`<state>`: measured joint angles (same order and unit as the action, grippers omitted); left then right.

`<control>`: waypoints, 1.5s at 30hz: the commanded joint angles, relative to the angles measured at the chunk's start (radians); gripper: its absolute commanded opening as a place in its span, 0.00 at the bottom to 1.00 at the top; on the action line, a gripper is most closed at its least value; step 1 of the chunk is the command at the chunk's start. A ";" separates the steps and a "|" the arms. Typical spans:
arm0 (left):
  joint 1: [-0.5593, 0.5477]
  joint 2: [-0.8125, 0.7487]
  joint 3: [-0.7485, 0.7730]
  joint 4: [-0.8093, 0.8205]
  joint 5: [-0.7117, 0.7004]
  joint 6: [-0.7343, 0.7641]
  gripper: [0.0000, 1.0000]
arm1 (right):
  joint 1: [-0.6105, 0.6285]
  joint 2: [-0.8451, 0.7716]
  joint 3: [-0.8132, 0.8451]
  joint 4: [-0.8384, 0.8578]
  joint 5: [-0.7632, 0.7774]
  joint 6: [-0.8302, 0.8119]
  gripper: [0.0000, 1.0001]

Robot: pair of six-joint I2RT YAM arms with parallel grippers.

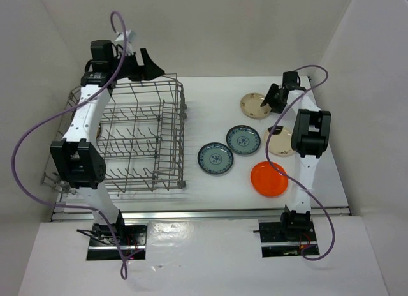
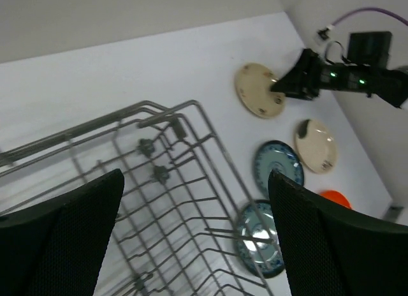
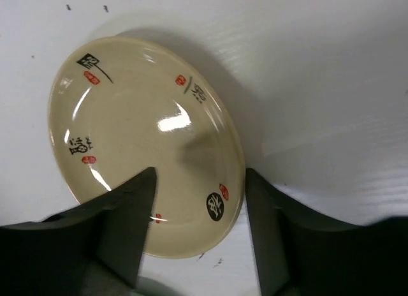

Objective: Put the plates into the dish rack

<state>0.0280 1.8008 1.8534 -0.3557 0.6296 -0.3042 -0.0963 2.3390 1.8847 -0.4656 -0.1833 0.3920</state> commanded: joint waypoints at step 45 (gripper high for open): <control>-0.227 0.178 0.238 0.210 -0.011 -0.148 0.97 | 0.294 -0.374 0.231 0.220 -0.239 -0.183 0.00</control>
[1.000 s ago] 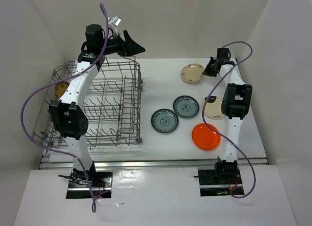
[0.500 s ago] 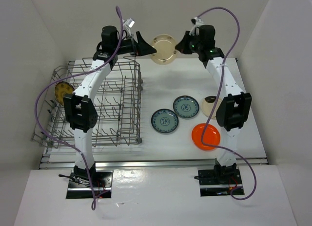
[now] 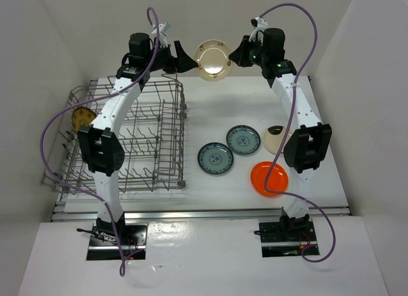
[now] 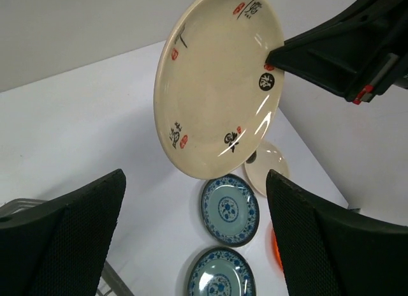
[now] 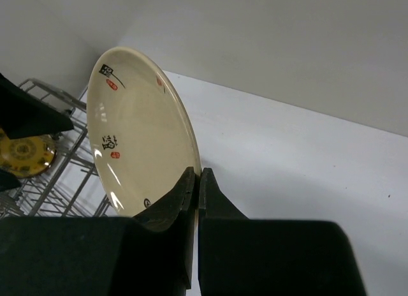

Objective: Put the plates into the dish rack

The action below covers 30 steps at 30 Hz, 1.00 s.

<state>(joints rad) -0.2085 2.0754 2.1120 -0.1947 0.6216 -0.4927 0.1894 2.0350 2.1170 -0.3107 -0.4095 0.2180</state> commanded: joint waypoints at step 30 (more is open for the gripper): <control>0.119 -0.075 0.063 0.052 0.087 -0.041 0.00 | 0.048 -0.116 -0.074 0.125 -0.069 0.049 1.00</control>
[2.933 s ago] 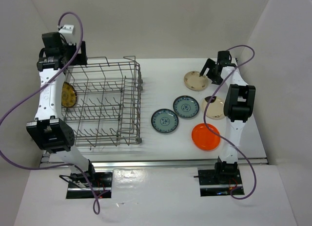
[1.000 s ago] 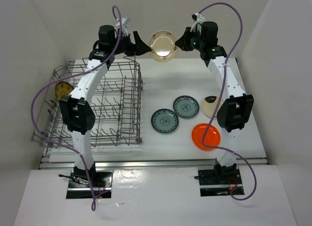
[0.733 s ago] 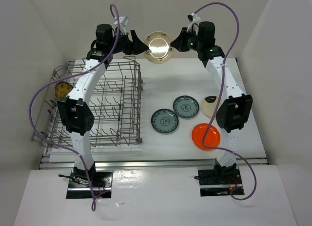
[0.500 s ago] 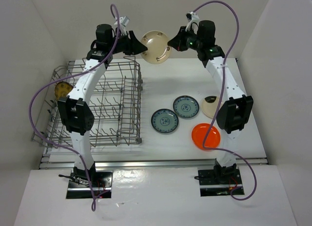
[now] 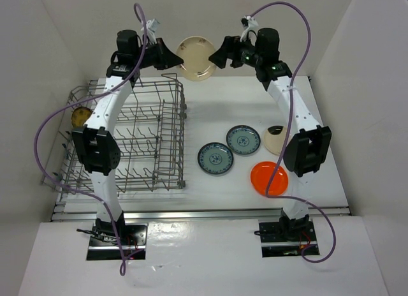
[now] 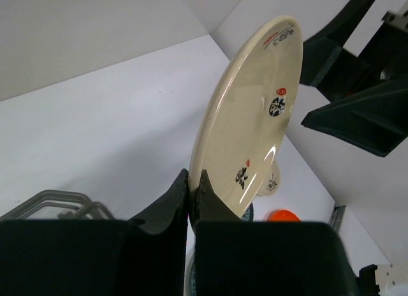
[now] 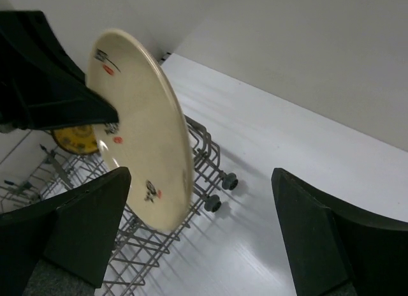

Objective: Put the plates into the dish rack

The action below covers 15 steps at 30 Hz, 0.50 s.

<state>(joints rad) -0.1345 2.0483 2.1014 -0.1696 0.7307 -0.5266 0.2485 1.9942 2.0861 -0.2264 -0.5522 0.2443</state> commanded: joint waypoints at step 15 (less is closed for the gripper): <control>0.205 -0.419 -0.053 -0.675 -0.953 0.381 0.00 | -0.132 0.015 -0.071 -0.152 0.423 0.125 1.00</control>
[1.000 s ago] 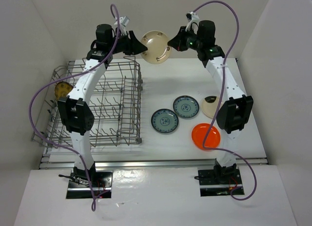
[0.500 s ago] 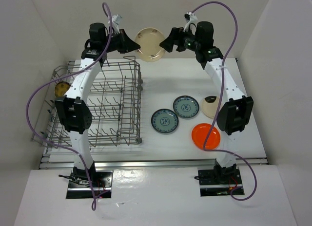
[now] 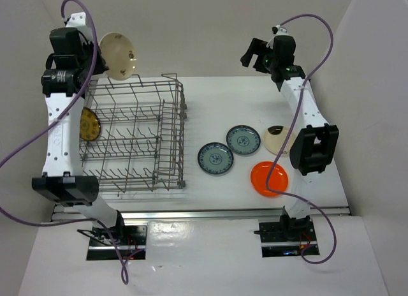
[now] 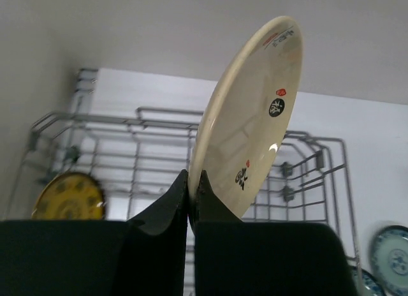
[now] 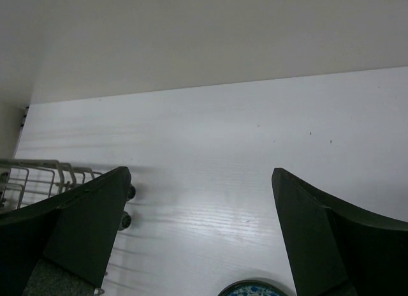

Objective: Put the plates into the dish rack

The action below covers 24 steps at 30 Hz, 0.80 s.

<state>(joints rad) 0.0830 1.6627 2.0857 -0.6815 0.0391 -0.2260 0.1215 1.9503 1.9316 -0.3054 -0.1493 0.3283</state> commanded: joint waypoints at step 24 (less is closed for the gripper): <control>0.233 -0.195 -0.547 0.109 -0.217 0.456 0.00 | -0.025 0.211 0.136 -0.133 -0.108 0.054 1.00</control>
<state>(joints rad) 0.2989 1.4471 1.5414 -0.6582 -0.2432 0.1875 0.1017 2.1632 2.0434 -0.4244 -0.2523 0.3744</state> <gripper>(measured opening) 0.033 0.999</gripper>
